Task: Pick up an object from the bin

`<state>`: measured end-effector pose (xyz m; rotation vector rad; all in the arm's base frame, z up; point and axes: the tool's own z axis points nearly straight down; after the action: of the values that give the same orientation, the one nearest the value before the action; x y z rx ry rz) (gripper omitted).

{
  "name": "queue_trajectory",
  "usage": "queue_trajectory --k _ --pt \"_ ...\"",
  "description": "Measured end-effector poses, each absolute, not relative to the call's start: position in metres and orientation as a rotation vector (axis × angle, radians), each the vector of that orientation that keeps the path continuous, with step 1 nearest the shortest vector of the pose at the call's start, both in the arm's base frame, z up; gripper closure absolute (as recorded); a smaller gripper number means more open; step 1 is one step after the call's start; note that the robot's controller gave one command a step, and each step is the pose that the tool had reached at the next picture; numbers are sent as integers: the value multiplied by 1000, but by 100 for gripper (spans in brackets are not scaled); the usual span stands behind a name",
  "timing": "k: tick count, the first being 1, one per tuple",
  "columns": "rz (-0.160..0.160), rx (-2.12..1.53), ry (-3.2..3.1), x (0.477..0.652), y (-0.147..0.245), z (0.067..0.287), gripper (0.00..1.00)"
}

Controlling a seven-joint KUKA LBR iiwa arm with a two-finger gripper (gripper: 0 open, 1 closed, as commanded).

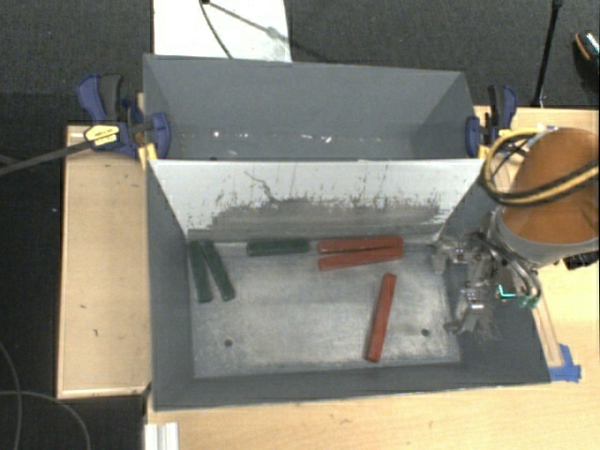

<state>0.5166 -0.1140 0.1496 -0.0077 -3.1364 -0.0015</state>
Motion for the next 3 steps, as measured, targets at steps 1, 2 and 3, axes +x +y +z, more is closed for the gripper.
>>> queue_trajectory --k 1,2,3 --pt "-5 335 -3122 525 -30 69 0" --pt "-1 963 -2991 478 -13 101 0" --pt "2 1217 -2903 507 -18 102 0"
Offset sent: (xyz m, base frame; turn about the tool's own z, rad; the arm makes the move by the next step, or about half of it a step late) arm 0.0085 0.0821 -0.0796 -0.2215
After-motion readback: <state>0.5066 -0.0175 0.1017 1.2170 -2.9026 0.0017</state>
